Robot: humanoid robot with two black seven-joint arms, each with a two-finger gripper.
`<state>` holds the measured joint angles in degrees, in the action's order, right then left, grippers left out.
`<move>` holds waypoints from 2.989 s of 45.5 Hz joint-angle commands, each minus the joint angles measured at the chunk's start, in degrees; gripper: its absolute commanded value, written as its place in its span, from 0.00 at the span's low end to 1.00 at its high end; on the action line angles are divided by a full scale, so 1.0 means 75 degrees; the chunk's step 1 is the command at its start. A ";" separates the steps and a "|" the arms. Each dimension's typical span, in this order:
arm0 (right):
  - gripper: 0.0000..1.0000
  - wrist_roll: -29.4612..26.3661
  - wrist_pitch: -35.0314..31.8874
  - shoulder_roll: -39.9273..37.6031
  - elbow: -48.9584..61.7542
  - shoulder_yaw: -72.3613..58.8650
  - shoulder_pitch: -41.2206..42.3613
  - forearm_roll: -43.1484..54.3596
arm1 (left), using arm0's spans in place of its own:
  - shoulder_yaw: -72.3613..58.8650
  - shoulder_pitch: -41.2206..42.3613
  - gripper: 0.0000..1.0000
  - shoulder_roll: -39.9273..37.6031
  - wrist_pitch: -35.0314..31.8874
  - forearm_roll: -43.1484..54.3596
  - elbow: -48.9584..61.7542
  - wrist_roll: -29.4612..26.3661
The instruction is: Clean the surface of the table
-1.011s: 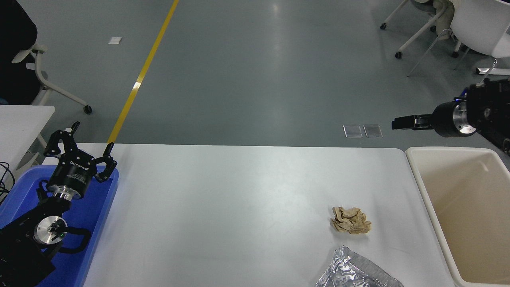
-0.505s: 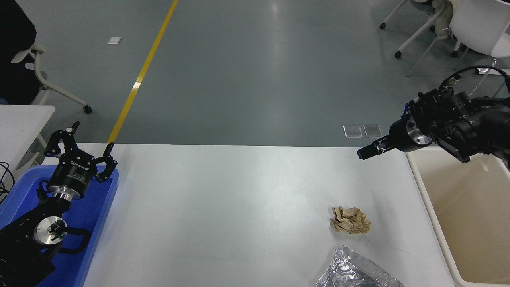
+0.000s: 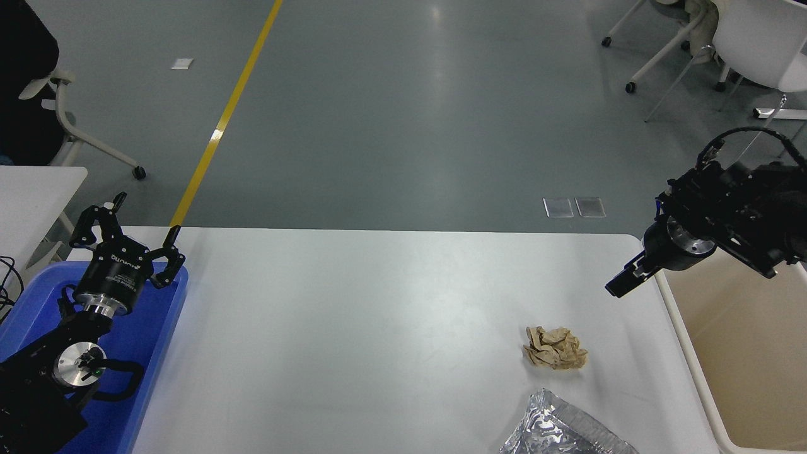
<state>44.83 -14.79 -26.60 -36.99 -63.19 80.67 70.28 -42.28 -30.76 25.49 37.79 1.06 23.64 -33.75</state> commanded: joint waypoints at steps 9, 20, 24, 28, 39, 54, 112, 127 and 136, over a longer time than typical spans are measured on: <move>0.99 0.0689 0.0155 -0.2429 -0.2122 0.0936 -0.0092 0.0333 | 0.0000 0.0000 1.00 0.0000 0.0000 0.0000 0.0000 0.0000; 0.99 0.0689 0.1114 -0.2629 -0.2391 0.1522 -0.0748 0.0485 | 0.0000 0.0000 1.00 0.0000 0.0000 0.0000 0.0000 0.0000; 0.99 0.0689 0.1806 -0.2629 -0.2567 0.1546 -0.0854 0.0836 | 0.0000 0.0000 1.00 0.0000 0.0000 0.0000 0.0000 0.0000; 0.99 0.0689 0.2135 -0.2535 -0.2696 0.1745 -0.0877 0.0919 | 0.0000 0.0000 1.00 0.0000 0.0000 0.0000 -0.0012 0.0000; 0.99 0.0689 0.2546 -0.1727 -0.2919 0.2132 -0.0948 0.1012 | 0.0000 0.0000 1.00 0.0000 0.0000 0.0000 0.0000 0.0000; 0.99 0.0689 0.2592 -0.0673 -0.2627 0.1512 -0.0807 0.2032 | 0.0000 0.0000 1.00 0.0000 0.0000 0.0000 0.0000 0.0000; 0.97 0.0689 0.2932 0.0910 -0.1385 0.0573 -0.1697 0.2009 | 0.0000 0.0000 1.00 0.0000 0.0000 0.0000 0.0000 0.0000; 0.79 0.0689 0.3436 0.0934 -0.1021 0.0562 -0.1779 0.1985 | 0.0000 0.0000 1.00 0.0000 0.0000 0.0000 0.0000 0.0000; 0.76 0.0689 0.3460 0.0934 -0.0810 0.0538 -0.1920 0.1985 | 0.0000 0.0000 1.00 0.0000 0.0000 0.0000 0.0000 0.0000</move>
<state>50.00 10.32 -19.75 -44.70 -58.92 67.35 85.21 -42.28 -30.76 25.49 37.79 1.05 23.63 -33.75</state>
